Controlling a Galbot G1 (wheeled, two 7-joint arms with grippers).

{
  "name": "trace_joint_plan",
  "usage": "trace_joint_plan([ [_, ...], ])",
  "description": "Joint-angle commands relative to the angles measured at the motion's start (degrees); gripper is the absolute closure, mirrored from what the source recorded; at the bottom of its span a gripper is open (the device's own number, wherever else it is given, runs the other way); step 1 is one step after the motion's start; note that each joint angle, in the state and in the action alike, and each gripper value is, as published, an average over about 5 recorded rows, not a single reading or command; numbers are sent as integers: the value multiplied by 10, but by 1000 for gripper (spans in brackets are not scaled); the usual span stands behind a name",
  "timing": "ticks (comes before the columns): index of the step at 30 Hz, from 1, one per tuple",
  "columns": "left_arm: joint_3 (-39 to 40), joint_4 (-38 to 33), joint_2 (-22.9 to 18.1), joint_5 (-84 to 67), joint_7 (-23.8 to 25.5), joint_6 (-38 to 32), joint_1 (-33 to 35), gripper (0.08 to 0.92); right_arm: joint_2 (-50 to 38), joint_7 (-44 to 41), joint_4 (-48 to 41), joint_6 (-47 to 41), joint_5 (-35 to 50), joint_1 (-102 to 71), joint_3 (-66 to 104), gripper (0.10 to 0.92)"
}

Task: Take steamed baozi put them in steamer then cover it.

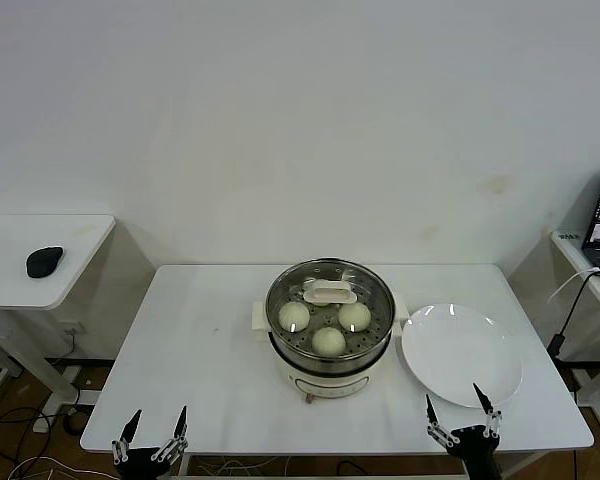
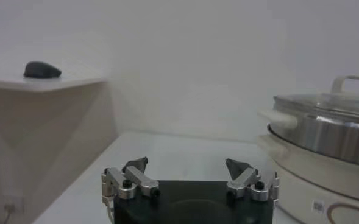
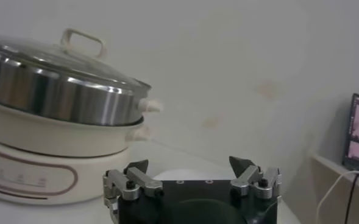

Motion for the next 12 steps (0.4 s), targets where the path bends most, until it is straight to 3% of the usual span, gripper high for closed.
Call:
trace_joint_plan([
  [1,-1,16,-3,-5,5,-13,12,177,1,-3,-1,3,-11,-2,-7,203],
  [12,4,25,7,22,10,-17,14,177,1,-8,3,-10,-2,-9,-19,203],
])
